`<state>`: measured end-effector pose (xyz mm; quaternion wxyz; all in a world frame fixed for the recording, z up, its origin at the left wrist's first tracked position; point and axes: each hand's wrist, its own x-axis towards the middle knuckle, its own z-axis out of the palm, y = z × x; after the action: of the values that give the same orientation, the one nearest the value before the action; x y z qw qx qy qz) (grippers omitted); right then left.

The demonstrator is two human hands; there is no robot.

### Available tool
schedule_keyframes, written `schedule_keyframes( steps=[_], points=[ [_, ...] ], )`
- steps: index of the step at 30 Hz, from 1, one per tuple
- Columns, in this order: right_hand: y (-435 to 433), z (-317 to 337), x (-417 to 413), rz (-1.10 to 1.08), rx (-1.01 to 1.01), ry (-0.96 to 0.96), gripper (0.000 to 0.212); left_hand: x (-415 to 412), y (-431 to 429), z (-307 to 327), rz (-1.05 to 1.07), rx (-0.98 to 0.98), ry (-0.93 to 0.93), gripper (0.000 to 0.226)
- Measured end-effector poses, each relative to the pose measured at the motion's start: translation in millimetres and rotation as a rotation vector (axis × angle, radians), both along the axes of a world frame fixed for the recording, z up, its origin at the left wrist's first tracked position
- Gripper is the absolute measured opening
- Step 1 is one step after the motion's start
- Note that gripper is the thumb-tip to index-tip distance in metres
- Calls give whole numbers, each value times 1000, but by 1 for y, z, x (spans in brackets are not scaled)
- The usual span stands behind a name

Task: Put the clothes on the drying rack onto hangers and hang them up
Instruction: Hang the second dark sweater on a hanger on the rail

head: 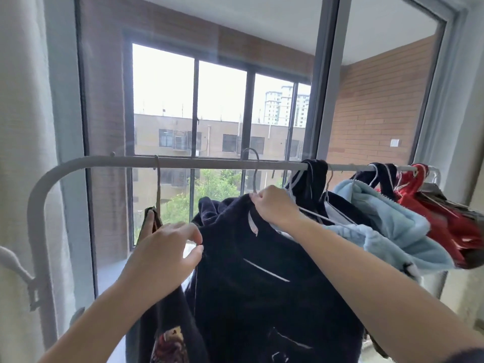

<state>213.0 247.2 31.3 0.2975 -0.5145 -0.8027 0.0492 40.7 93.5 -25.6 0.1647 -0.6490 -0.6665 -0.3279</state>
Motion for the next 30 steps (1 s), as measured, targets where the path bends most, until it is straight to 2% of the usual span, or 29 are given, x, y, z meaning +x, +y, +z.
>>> schedule_keyframes(
  steps=[1,4,6,8,11,12,16,19,22,24,27,30],
  points=[
    [0,3,9,23,2,16,52,5,-5,4,31,-35,9,3],
    [-6,8,43,98,-29,36,53,33,-22,17,140,-155,30,19],
    [-17,10,64,169,-30,59,51,55,-28,20,168,-164,64,28],
    [-30,7,85,231,-22,72,47,82,-29,16,145,-178,80,43],
    [-45,2,115,300,-32,55,43,121,-15,2,38,-204,-22,71],
    [-47,1,123,310,-26,55,43,134,-10,-3,32,-188,-23,70],
    [-56,0,159,319,-39,54,40,160,3,-21,119,35,22,35],
    [-64,-13,181,273,-68,-81,45,171,2,-13,65,46,-38,37],
    [-69,-26,196,211,-95,-193,43,174,6,-6,40,51,4,33],
    [-72,-31,207,186,-87,-187,44,173,10,-7,3,9,-67,25],
    [-76,-33,218,186,-46,-178,48,172,21,-8,-129,-32,-279,19],
    [-76,-34,228,166,31,-182,37,174,29,-4,-169,-48,-290,23]
  ],
)
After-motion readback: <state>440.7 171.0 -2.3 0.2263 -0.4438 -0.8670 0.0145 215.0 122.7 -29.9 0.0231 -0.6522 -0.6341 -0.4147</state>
